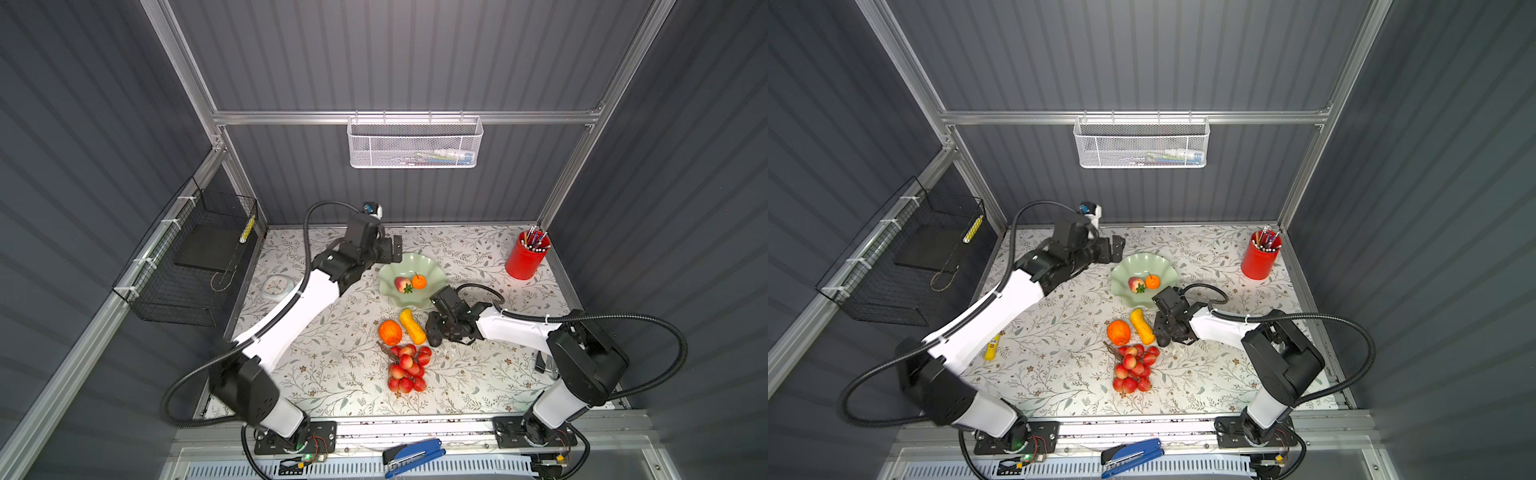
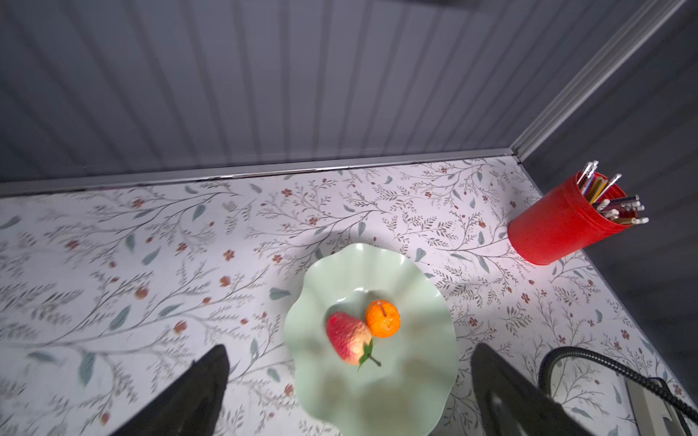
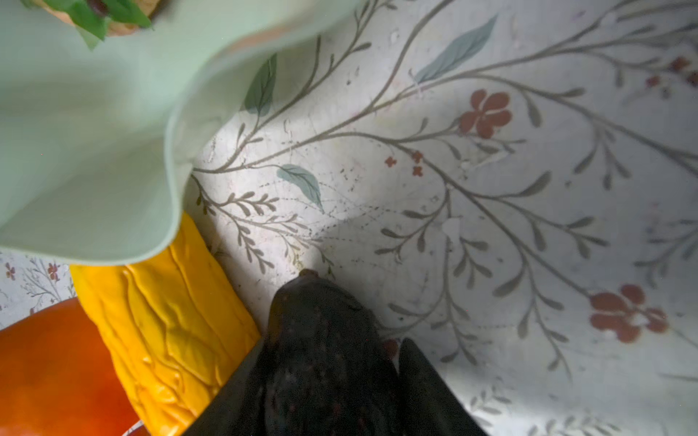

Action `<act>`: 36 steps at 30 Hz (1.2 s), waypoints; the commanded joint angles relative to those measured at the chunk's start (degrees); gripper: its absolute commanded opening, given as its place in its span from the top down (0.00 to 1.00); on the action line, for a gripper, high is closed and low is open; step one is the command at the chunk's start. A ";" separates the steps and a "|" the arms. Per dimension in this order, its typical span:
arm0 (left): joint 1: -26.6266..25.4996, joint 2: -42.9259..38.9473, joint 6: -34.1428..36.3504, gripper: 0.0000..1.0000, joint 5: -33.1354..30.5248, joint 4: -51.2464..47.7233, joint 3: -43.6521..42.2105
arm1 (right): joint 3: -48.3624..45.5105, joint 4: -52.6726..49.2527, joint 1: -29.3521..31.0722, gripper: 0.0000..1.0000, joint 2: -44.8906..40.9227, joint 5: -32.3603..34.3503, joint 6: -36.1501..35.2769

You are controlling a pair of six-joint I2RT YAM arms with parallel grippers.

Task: Place and organize the fake fruits in the fruit bowl
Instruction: 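Place the dark avocado in the bowl with right gripper while left grasps persimmon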

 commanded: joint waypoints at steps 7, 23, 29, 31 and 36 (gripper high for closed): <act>1.06 -14.43 -12.11 0.00 -4.87 -2.11 -27.43 | -1.66 -10.68 0.05 0.60 -15.09 7.97 -2.25; 1.06 -12.99 -20.05 0.00 15.53 11.22 -40.78 | 29.93 -7.00 -9.33 0.59 9.39 4.51 -16.98; 0.98 -10.64 -18.32 0.00 17.44 11.98 -39.48 | 38.10 -7.68 -12.49 0.58 20.83 2.33 -19.05; 0.97 -9.52 -17.80 0.00 17.89 11.88 -38.67 | 39.84 -8.18 -12.84 0.56 23.17 1.66 -18.97; 0.97 -6.29 -17.05 0.00 20.30 13.32 -37.83 | 42.61 -8.95 -12.85 0.43 25.13 0.76 -19.36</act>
